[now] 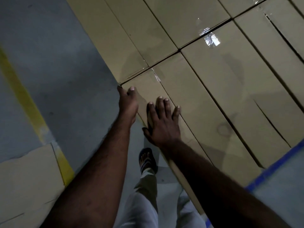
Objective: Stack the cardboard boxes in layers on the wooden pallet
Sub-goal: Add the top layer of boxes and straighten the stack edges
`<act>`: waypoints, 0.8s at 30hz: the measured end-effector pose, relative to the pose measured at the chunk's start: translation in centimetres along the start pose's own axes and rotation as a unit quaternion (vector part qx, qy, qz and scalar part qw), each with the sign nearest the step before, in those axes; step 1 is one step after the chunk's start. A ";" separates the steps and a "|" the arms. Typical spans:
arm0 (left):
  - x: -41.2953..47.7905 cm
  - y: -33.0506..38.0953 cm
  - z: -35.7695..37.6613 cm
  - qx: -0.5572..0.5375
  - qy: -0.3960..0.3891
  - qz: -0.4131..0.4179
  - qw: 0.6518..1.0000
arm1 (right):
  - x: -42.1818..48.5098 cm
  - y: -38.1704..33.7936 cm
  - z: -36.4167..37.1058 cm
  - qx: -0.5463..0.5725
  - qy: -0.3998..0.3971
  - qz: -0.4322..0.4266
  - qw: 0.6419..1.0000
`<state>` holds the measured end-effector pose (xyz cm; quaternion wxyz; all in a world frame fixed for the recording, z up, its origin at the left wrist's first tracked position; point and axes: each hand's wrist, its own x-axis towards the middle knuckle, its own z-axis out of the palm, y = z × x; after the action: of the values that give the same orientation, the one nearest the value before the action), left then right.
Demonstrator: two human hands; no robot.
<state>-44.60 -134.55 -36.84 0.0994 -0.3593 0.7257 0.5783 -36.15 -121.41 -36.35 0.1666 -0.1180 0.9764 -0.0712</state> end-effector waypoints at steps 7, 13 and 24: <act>-4.0 -2.4 -2.7 -0.066 -0.126 -0.093 0.985 | -0.1 0.9 -0.1 -0.002 -0.002 -0.028 1.000; -14.2 -9.7 0.0 -0.102 -0.148 -0.161 0.970 | -3.9 4.9 -1.1 0.001 -0.010 -0.098 0.995; -24.2 -28.3 11.0 -0.264 -0.109 -0.120 0.951 | -17.2 11.5 2.4 -0.029 0.096 -0.203 0.974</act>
<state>-12.10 -116.80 -48.43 0.1483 -0.3917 0.4834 0.7687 -21.96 -106.26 -35.32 0.0509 -0.3108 0.9452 -0.0857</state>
